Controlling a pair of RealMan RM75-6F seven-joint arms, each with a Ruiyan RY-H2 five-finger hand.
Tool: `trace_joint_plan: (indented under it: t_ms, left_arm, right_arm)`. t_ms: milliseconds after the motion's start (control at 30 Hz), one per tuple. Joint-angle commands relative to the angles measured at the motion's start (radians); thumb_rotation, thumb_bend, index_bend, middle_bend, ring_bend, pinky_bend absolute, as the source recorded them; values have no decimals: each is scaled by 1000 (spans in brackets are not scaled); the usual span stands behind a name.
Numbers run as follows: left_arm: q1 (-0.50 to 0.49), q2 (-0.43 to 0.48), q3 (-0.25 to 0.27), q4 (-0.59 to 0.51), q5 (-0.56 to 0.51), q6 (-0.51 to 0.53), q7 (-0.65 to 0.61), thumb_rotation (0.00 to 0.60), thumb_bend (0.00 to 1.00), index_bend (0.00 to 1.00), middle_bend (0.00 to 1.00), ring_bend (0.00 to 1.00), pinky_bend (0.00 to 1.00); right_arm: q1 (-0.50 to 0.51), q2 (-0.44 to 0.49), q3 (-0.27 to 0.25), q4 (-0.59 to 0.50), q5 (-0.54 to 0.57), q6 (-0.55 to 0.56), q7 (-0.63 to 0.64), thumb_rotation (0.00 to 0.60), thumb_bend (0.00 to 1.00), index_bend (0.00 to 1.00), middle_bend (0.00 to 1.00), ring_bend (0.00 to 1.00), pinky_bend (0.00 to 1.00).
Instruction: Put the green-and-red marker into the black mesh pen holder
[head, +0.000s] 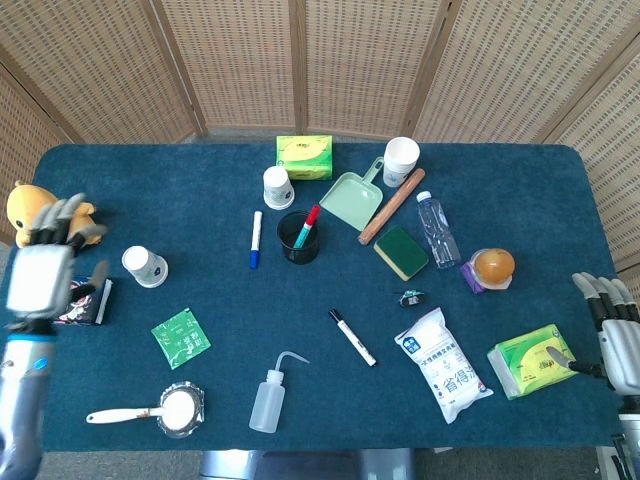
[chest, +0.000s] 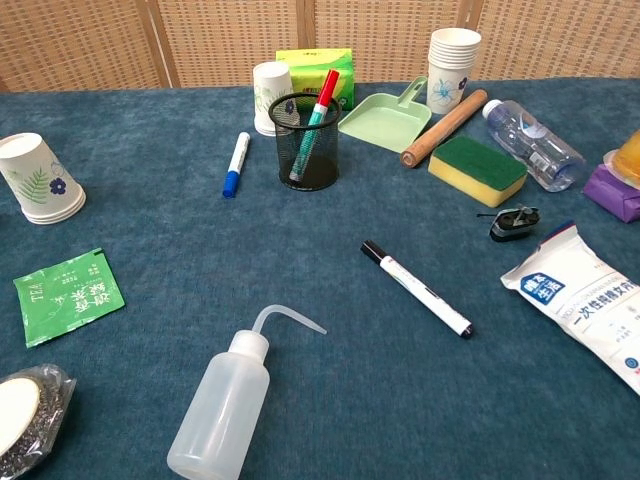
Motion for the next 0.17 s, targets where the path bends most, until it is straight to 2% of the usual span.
trace_joint_plan:
  t_ms: [33, 167]
  left_arm:
    - [53, 42, 38, -27, -30, 16, 4, 600, 419, 331, 0, 0, 0]
    - [127, 54, 88, 3, -18, 28, -73, 600, 420, 331, 0, 0, 0]
  right_arm:
    - [0, -4, -5, -11, -9, 5, -18, 600, 0, 49, 0, 0, 0]
    - [-1, -6, -9, -20, -16, 11, -37, 600, 0, 49, 0, 0, 0]
